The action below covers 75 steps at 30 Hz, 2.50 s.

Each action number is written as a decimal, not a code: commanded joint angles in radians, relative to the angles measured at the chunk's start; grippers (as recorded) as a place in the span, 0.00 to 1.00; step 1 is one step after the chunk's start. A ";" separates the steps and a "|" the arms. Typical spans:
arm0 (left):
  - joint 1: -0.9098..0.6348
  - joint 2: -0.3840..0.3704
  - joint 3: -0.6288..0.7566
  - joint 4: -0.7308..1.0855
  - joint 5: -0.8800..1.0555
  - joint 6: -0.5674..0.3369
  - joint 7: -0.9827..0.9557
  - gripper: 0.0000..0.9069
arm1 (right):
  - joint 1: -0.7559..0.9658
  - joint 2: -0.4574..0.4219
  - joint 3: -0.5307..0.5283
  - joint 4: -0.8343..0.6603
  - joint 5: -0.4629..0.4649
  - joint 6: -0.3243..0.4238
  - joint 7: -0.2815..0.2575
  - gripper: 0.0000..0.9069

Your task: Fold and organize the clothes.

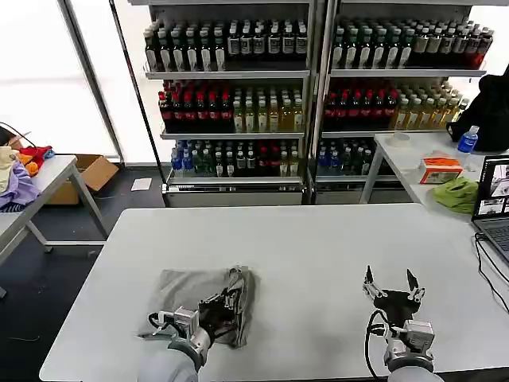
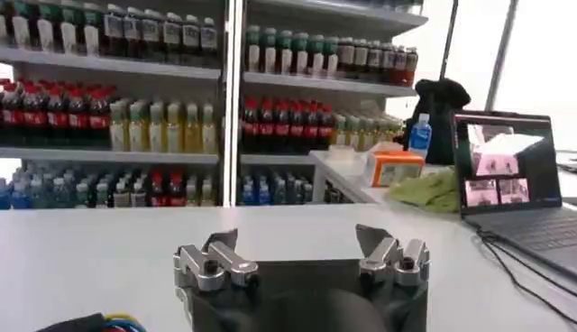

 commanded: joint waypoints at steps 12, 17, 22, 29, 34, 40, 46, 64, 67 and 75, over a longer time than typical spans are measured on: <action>0.081 -0.064 0.011 -0.191 -0.459 0.001 -0.029 1.00 | 0.032 -0.026 -0.038 -0.020 0.000 0.006 0.007 1.00; 0.077 0.002 -0.119 -0.196 -0.341 -0.023 -0.067 1.00 | 0.058 -0.059 -0.074 -0.025 0.010 0.007 0.001 1.00; 0.117 0.084 -0.275 -0.191 -0.258 -0.035 -0.056 1.00 | 0.088 -0.069 -0.115 -0.035 0.021 0.004 0.000 1.00; 0.156 0.129 -0.368 -0.136 -0.172 -0.077 -0.043 1.00 | 0.121 -0.070 -0.157 -0.043 0.027 0.001 -0.002 1.00; 0.161 0.130 -0.377 -0.120 -0.115 -0.090 -0.026 1.00 | 0.136 -0.059 -0.177 -0.056 0.026 0.003 -0.002 1.00; 0.168 0.120 -0.374 -0.082 -0.098 -0.099 -0.006 1.00 | 0.140 -0.054 -0.182 -0.059 0.025 0.002 -0.001 1.00; 0.159 0.106 -0.353 -0.039 -0.090 -0.110 0.014 1.00 | 0.135 -0.054 -0.178 -0.055 0.019 -0.005 -0.001 1.00; 0.124 0.101 -0.333 0.088 -0.092 -0.118 0.055 1.00 | 0.105 -0.055 -0.137 -0.035 0.035 -0.019 0.014 1.00; 0.125 0.103 -0.335 0.093 -0.094 -0.120 0.059 1.00 | 0.105 -0.054 -0.139 -0.035 0.035 -0.019 0.014 1.00; 0.129 0.102 -0.342 0.102 -0.154 -0.111 0.071 0.46 | 0.105 -0.055 -0.141 -0.036 0.033 -0.016 0.013 1.00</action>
